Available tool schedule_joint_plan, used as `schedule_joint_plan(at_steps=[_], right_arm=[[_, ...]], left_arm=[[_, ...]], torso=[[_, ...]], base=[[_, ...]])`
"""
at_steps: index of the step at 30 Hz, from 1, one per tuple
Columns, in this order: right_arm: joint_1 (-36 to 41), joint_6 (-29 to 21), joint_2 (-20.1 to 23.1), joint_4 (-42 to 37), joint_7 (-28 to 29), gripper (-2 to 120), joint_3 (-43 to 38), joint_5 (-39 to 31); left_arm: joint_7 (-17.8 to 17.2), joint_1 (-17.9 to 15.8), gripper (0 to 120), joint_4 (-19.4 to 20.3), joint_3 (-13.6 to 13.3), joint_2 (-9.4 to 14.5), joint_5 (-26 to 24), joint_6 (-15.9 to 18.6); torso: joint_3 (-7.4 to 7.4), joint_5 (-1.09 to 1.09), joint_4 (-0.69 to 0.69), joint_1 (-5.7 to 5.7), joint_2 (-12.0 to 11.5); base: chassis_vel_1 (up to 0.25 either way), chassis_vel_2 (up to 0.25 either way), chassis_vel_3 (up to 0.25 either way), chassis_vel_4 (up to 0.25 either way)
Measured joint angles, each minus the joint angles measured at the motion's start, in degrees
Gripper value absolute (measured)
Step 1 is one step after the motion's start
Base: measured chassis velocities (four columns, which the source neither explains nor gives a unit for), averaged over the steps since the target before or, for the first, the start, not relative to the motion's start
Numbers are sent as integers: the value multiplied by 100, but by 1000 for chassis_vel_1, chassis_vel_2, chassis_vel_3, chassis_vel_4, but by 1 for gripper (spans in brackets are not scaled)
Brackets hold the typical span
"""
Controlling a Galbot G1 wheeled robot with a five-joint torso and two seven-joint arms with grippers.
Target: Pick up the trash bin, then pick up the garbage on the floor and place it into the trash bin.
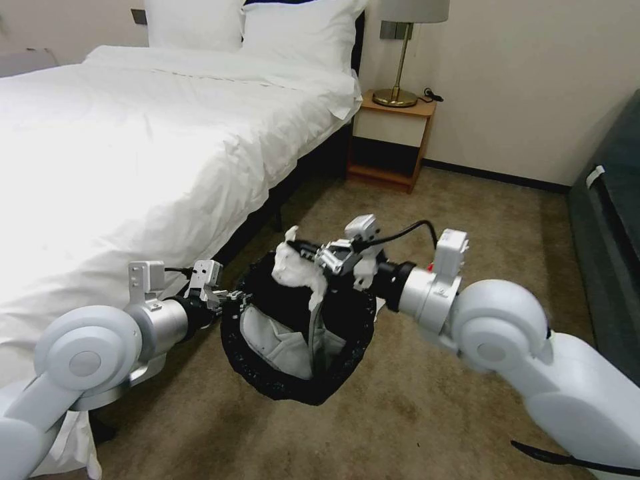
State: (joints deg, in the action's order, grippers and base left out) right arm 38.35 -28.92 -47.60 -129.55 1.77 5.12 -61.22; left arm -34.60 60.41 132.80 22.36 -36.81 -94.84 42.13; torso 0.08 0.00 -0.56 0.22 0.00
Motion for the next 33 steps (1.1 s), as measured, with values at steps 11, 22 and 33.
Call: schedule_joint_plan(at_steps=[11,22,33], right_arm=[[-214,-17,-269,254,185,42,329,200],[-229,37,-317,343,192,80,324,290],[-302,90,-322,194,306,100,-29,121]], left_arm=[[-87,-206,1,-89,-178,-55,-42,0],[-115,-270,1,-60,-162,-58,-119,1],[-177,-378,1,-129,-129,-124,-159,1]], torso=[[0,0,0,0,0],[0,0,1,0,0],[0,0,0,0,0]], base=[[0,0,0,0],[0,0,0,0],[0,0,0,0]])
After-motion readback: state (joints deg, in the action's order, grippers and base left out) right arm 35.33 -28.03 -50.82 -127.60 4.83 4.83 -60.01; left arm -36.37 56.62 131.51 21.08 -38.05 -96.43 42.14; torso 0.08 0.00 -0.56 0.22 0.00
